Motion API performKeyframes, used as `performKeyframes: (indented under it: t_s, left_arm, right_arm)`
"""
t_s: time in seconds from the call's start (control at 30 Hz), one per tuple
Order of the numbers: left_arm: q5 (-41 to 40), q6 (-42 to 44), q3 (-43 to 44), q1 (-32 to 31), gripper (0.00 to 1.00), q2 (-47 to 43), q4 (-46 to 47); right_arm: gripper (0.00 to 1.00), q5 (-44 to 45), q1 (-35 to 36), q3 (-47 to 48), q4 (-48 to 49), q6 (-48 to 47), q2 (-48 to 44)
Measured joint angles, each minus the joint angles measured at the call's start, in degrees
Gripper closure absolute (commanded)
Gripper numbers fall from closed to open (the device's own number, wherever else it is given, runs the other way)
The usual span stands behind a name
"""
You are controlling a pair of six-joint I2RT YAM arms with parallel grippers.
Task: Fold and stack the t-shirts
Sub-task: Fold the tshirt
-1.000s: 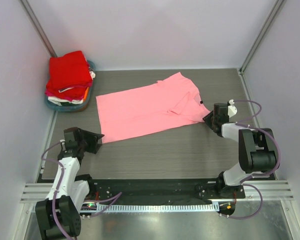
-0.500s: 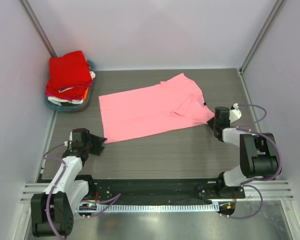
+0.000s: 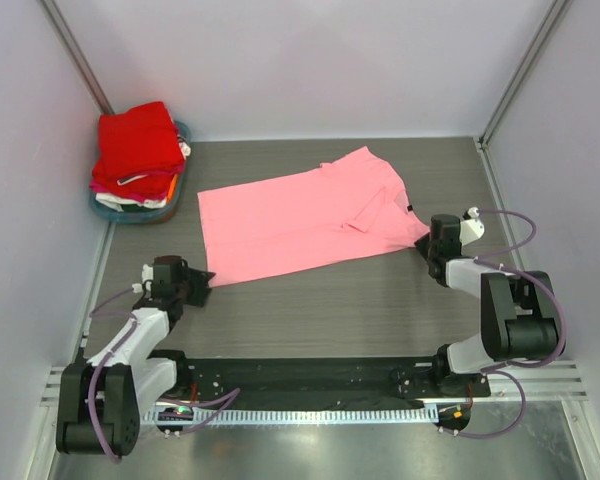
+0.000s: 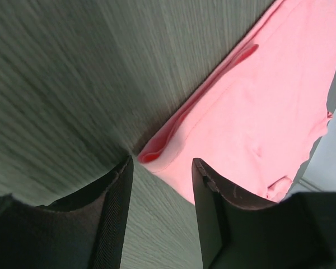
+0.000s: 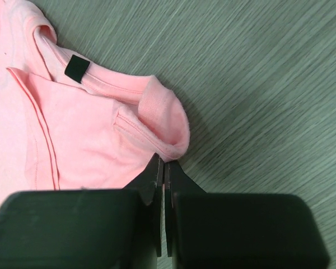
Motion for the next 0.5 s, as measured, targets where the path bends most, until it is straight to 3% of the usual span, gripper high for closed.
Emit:
performKeyframes:
  t_s: [0.1, 0.17, 0.2, 0.4, 0.5]
  left_arm:
    - [0.0, -1.1, 0.0, -1.3, 0.56, 2.8, 3.9]
    - [-0.1, -1.6, 0.0, -1.7, 0.65, 4.0, 5.2]
    - [-0.2, -1.9, 0.0, -2.0, 0.76, 4.6, 5.7]
    - [-1.3, -2.0, 0.0, -3.0, 1.0, 6.3, 5.8]
    - [-1.7, -1.8, 0.0, -3.1, 1.0, 6.3, 5.8]
  right_arm:
    - [0.99, -0.1, 0.0, -0.1, 0.2, 0.1, -0.3]
    - [0.99, 0.0, 0.0, -0.2, 0.2, 0.2, -0.5]
    - [0.99, 0.0, 0.0, -0.4, 0.2, 0.2, -0.7]
    - [0.99, 0.3, 0.0, -1.2, 0.3, 0.4, -2.5]
    - [0.99, 0.8, 0.0, -1.6, 0.3, 0.5, -3.4]
